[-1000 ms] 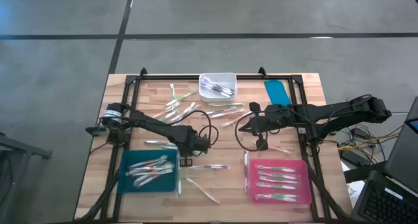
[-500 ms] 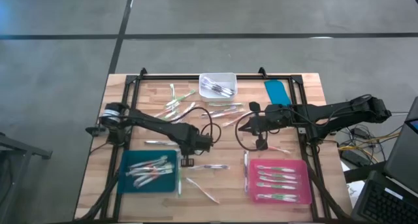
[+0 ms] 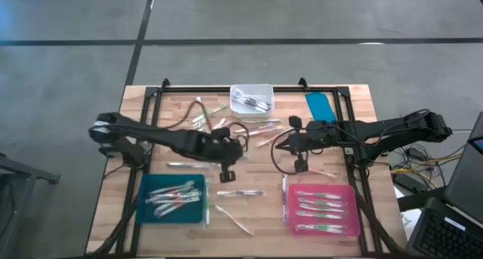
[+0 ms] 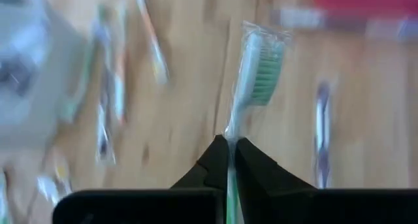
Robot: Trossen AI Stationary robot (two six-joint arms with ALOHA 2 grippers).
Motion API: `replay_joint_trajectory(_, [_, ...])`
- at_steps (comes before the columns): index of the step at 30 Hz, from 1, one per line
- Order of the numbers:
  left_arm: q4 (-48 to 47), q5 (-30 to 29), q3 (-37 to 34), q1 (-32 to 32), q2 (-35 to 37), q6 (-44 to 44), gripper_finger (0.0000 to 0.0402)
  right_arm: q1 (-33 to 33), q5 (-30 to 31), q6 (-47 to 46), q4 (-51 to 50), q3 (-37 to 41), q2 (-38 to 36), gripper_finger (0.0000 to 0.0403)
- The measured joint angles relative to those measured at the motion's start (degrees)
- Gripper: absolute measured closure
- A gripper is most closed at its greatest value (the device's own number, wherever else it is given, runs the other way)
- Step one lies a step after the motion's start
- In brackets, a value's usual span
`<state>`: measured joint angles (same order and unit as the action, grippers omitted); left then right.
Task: Pick & Place Toothbrushes
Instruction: Put the green toothbrush into the pink bin
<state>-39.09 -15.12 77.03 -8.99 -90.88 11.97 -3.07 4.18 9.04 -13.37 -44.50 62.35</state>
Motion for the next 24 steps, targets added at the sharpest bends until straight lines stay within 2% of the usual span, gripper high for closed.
replay_joint_trajectory(5, [20.4,-2.9,-8.7,0.1,7.5,-3.5,0.0385,0.1,0.7,-0.3,2.4,0.4,0.4,0.0394])
replay_joint_trajectory(14, [57.2,-3.2,-26.2,0.4,15.2,-9.8,0.0385,0.1,0.5,-2.4,16.3,0.8,4.5,0.0388])
replay_joint_trajectory(19, [69.2,-3.4,-32.0,0.7,16.0,-14.6,0.0386,0.1,0.4,-2.7,20.1,0.8,6.3,0.0348])
replay_joint_trajectory(24, [75.9,-3.4,-34.0,1.7,15.6,-16.5,0.0385,0.1,0.3,-2.6,26.1,0.8,9.3,0.0287])
